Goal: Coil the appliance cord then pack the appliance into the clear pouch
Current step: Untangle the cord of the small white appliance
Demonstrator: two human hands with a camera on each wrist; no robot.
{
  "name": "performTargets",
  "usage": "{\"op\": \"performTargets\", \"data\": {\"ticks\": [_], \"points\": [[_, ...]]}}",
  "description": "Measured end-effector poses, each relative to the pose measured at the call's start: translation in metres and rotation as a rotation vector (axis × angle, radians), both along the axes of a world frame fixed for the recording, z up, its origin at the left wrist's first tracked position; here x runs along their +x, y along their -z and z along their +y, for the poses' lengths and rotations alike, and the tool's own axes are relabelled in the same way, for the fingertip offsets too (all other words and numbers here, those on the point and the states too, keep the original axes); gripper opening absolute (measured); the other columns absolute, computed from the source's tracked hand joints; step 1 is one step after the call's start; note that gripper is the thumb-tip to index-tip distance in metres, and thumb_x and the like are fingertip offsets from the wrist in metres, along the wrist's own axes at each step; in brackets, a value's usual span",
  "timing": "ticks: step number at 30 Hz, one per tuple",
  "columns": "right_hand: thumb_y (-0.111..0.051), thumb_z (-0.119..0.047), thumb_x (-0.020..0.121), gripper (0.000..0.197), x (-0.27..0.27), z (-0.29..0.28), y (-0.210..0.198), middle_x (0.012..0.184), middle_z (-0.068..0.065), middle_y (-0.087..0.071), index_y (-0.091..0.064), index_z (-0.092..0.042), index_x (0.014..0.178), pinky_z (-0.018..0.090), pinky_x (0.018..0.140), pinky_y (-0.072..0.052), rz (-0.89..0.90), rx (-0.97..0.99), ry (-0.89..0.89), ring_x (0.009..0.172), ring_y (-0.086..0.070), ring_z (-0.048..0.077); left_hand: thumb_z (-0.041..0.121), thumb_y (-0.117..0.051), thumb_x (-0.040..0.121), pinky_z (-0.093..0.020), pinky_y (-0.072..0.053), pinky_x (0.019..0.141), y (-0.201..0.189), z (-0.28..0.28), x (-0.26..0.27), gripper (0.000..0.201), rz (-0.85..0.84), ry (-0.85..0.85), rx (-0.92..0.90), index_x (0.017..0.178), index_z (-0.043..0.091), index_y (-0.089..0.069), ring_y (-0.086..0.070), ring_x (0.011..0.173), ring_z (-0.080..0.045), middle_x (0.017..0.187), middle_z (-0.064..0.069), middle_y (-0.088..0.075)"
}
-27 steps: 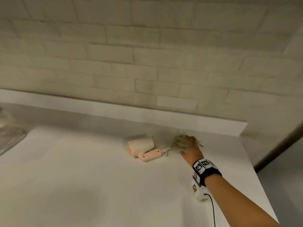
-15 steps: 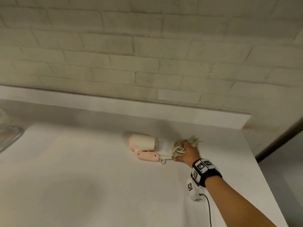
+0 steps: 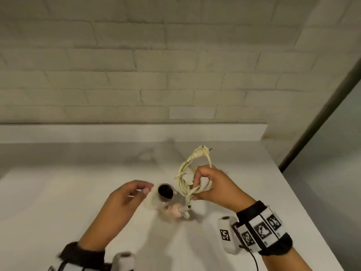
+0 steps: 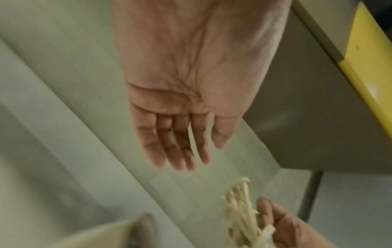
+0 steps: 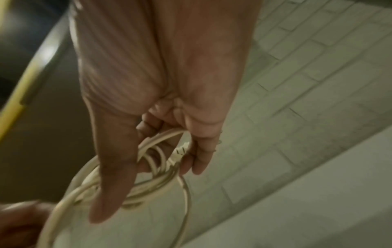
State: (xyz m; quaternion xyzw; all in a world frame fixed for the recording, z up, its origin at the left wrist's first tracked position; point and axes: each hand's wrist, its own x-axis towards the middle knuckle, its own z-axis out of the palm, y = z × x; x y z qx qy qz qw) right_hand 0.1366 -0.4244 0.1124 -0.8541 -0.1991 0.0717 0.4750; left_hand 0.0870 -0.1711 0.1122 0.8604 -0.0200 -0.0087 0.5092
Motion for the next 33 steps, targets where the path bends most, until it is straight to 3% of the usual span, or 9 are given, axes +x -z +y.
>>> {"op": "performTargets", "data": {"ticks": [4, 7, 9, 13, 16, 19, 24, 28, 33], "points": [[-0.082, -0.010, 0.063, 0.029, -0.018, 0.007, -0.030, 0.084, -0.013, -0.058, -0.059, -0.027, 0.072, 0.018, 0.087, -0.042, -0.054, -0.021, -0.068, 0.096, -0.050, 0.004, 0.038, -0.053, 0.088, -0.016, -0.049, 0.080, -0.022, -0.045, 0.022, 0.018, -0.027, 0.113, -0.171, 0.104, 0.040, -0.060, -0.064, 0.092, 0.001, 0.101, 0.017, -0.069], [-0.080, -0.009, 0.065, 0.030, -0.026, 0.005, -0.037, 0.088, -0.014, -0.058, -0.060, -0.029, 0.075, 0.017, 0.089, -0.041, -0.066, -0.065, -0.073, 0.100, -0.049, 0.002, 0.021, -0.045, 0.094, -0.017, -0.053, 0.067, -0.030, -0.056, 0.024, 0.023, 0.030, 0.155, -0.339, 0.098, 0.030, -0.066, -0.069, 0.080, -0.007, 0.086, 0.009, -0.075], [-0.079, -0.009, 0.067, 0.030, -0.030, 0.004, -0.041, 0.092, -0.018, -0.058, -0.062, -0.031, 0.079, 0.015, 0.093, -0.038, -0.050, -0.085, -0.112, 0.103, -0.050, 0.002, 0.021, -0.040, 0.095, -0.018, -0.054, 0.063, -0.036, -0.054, 0.023, 0.028, 0.103, 0.172, -0.410, 0.099, 0.023, -0.068, -0.068, 0.078, -0.016, 0.088, -0.002, -0.075], [-0.078, -0.005, 0.070, 0.040, -0.034, 0.008, -0.054, 0.109, -0.010, -0.065, -0.064, -0.019, 0.104, 0.029, 0.101, -0.042, -0.009, 0.165, -0.222, 0.109, -0.059, 0.015, 0.030, -0.056, 0.084, -0.025, -0.050, 0.065, -0.041, -0.052, 0.022, 0.021, 0.053, 0.137, -0.415, 0.099, 0.023, -0.068, -0.063, 0.073, -0.019, 0.084, -0.015, -0.071], [-0.074, 0.001, 0.072, 0.055, -0.027, 0.014, -0.057, 0.116, -0.012, -0.062, -0.056, -0.027, 0.116, 0.029, 0.083, -0.052, -0.016, 0.414, 0.022, 0.087, -0.068, 0.020, 0.017, -0.059, 0.085, -0.012, -0.046, 0.054, -0.041, -0.051, 0.022, 0.016, 0.028, 0.098, -0.419, 0.097, 0.013, -0.069, -0.056, 0.056, -0.004, 0.065, -0.007, -0.061], [-0.072, 0.006, 0.071, 0.064, -0.021, 0.021, -0.056, 0.115, -0.008, -0.057, -0.050, -0.029, 0.119, 0.027, 0.069, -0.053, -0.028, 0.457, 0.226, 0.062, -0.066, 0.017, 0.010, -0.057, 0.087, -0.015, -0.044, 0.046, -0.040, -0.046, 0.020, 0.011, 0.052, 0.062, -0.421, 0.090, 0.015, -0.066, -0.057, 0.051, -0.005, 0.057, -0.002, -0.058], [-0.069, 0.004, 0.077, 0.028, -0.017, 0.031, -0.055, 0.104, -0.003, -0.066, -0.068, -0.013, 0.099, 0.013, 0.058, -0.048, -0.077, 0.371, 0.264, 0.053, -0.059, 0.009, 0.012, -0.060, 0.085, -0.030, -0.045, 0.057, -0.042, -0.027, 0.017, 0.015, -0.041, 0.050, -0.315, 0.080, 0.024, -0.067, -0.058, 0.059, -0.016, 0.060, -0.002, -0.066], [-0.063, 0.003, 0.081, 0.014, -0.011, 0.036, -0.051, 0.096, -0.001, -0.067, -0.072, -0.006, 0.087, 0.011, 0.056, -0.045, -0.099, 0.328, 0.249, 0.052, -0.054, 0.004, 0.011, -0.060, 0.085, -0.024, -0.050, 0.063, -0.043, -0.011, 0.016, 0.016, -0.063, 0.070, -0.239, 0.078, 0.024, -0.067, -0.064, 0.063, -0.010, 0.066, -0.002, -0.071], [-0.055, -0.007, 0.090, 0.012, -0.005, 0.040, -0.043, 0.062, 0.006, -0.060, -0.066, -0.007, 0.086, 0.022, 0.044, -0.040, 0.139, 0.415, 0.250, 0.048, -0.049, 0.014, 0.011, -0.056, 0.088, -0.019, -0.051, 0.064, -0.042, -0.005, 0.014, 0.014, -0.027, 0.111, -0.282, 0.085, 0.022, -0.065, -0.068, 0.070, -0.010, 0.075, 0.000, -0.075]]}}
